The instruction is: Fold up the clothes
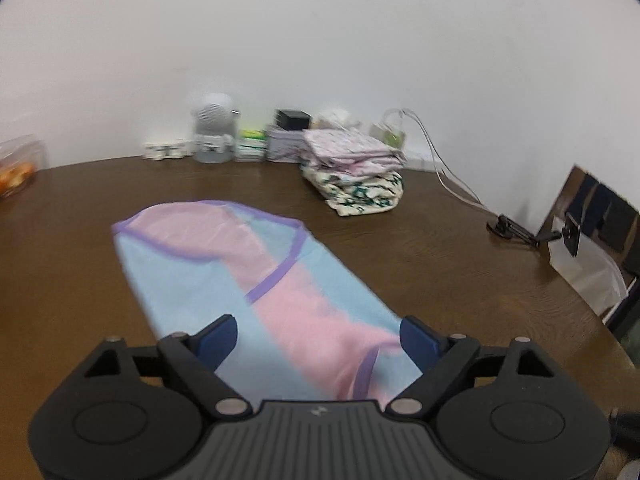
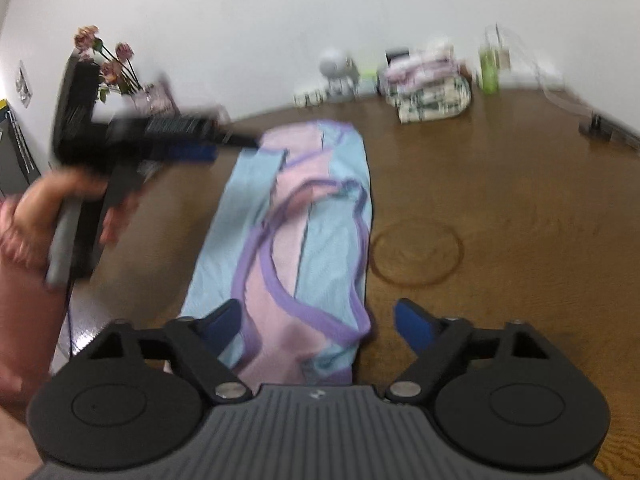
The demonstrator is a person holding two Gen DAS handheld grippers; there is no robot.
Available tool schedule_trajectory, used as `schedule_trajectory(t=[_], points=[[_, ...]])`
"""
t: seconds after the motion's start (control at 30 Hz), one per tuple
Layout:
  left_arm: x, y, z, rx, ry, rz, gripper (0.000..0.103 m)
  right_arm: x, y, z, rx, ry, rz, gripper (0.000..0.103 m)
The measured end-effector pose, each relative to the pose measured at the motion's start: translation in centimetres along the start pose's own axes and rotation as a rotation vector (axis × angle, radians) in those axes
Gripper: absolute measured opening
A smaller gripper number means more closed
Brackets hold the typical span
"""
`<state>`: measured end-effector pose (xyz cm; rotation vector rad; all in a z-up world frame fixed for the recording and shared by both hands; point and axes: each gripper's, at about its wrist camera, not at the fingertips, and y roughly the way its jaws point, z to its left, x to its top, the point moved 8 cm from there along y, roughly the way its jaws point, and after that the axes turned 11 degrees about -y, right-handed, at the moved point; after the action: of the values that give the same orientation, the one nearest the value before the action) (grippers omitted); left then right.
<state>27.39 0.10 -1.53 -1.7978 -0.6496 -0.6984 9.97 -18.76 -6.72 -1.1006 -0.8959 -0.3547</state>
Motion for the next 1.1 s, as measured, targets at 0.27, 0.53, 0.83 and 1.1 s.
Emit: schedule_trajectory(t=[0.27,0.53,0.83,1.1], points=[[6.4,11.6,-2.4,0.125,0.018,0.178,0.063,-1.1,1.6,-0.6,0.042,0.011,0.080,0.078],[7.1,19.0,-2.4,0.270,-0.031,0.281,0.034,-0.8,1.8,-1.1,0.094,-0.015,0.093,0.065],[7.1,20.1,-3.4,0.347,0.029,0.298,0.033,-1.1,1.5,-1.9,0.143,-0.016,0.079,0.052],[6.9,20.0,-3.6,0.352,0.017,0.269,0.025,-1.2,1.7,-1.2,0.147,-0.050,0.086,0.034]])
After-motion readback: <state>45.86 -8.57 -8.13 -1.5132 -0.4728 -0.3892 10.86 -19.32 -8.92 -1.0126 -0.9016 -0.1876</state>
